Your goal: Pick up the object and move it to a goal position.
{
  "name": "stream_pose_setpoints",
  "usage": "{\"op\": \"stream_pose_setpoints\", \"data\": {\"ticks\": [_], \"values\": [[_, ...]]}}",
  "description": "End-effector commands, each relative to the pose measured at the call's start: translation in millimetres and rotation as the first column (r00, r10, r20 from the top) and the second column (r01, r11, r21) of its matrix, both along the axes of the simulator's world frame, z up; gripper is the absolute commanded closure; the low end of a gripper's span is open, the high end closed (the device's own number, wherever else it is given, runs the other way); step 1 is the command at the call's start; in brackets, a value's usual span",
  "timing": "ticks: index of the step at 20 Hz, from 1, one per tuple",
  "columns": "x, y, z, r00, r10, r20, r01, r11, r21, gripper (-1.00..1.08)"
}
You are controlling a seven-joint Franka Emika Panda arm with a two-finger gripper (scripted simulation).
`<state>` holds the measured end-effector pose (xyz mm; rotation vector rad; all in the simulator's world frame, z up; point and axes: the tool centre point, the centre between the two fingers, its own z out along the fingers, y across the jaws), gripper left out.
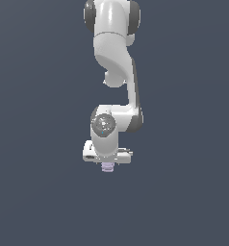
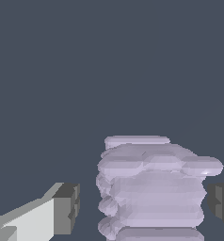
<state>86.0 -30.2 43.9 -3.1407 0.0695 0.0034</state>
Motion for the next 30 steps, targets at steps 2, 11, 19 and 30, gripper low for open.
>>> {"op": "stream_pose_setpoints", "data": {"ticks": [2,11,19,30], "values": [[1.4,-0.1,-4.8,1.0,0.0,0.002,0.0,1.0,0.0,-0.92],[1.9,-0.1,-3.8,1.0,0.0,0.002,0.0,1.0,0.0,1.08],[1.2,-1.5,0.8,1.0,0.0,0.002,0.0,1.0,0.0,1.08],[-8.3,-19.8,63.5,1.0,0.0,0.002,0.0,1.0,0.0,1.08]]}}
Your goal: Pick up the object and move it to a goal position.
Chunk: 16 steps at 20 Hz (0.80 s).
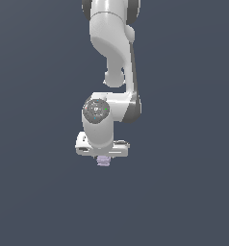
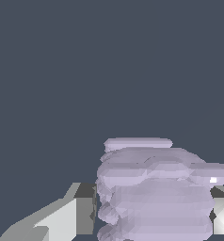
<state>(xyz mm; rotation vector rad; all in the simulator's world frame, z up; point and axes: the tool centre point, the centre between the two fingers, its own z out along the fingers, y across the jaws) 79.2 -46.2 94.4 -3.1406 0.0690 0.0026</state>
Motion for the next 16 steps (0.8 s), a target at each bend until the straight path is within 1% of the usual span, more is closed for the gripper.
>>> {"op": "stream_pose_setpoints", "data": {"ticks": [1,5,9,16], "values": [[-2.5,-6.2,21.0,1.0,0.0,0.001,0.0,1.0,0.0,1.08],[-5.6,-14.1,47.7,1.0,0.0,0.001,0.0,1.0,0.0,1.08],[-7.3,-18.9,64.1,1.0,0.0,0.001,0.0,1.0,0.0,1.08],[-6.1,-20.0,66.8,1.0,0.0,0.001,0.0,1.0,0.0,1.08]]}}
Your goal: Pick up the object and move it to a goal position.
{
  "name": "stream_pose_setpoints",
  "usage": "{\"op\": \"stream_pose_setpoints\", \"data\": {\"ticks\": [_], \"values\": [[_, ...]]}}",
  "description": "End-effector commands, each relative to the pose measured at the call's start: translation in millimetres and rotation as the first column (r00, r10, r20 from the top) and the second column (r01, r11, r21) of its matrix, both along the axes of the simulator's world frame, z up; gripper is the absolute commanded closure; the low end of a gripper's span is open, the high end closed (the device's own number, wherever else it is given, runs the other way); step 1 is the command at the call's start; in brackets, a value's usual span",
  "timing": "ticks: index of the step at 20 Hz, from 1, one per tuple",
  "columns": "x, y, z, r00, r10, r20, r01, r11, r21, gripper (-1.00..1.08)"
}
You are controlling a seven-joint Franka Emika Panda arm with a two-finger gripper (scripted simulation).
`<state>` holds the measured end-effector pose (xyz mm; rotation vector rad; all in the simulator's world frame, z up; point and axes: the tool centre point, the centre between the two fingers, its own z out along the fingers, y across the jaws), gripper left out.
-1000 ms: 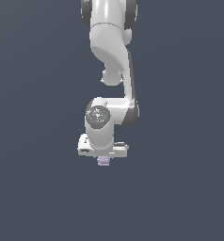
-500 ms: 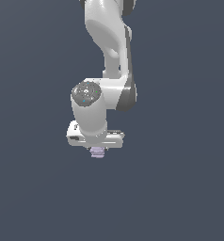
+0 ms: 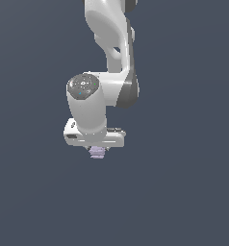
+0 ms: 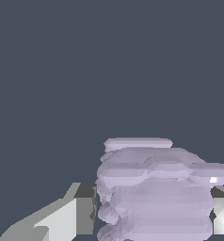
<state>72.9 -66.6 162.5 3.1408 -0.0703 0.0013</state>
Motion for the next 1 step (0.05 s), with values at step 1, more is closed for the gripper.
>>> {"op": "stream_pose_setpoints", "data": {"ticks": [1], "values": [[0.3,0.5,-1.5,1.0,0.0,-0.001,0.0,1.0,0.0,1.08]]}}
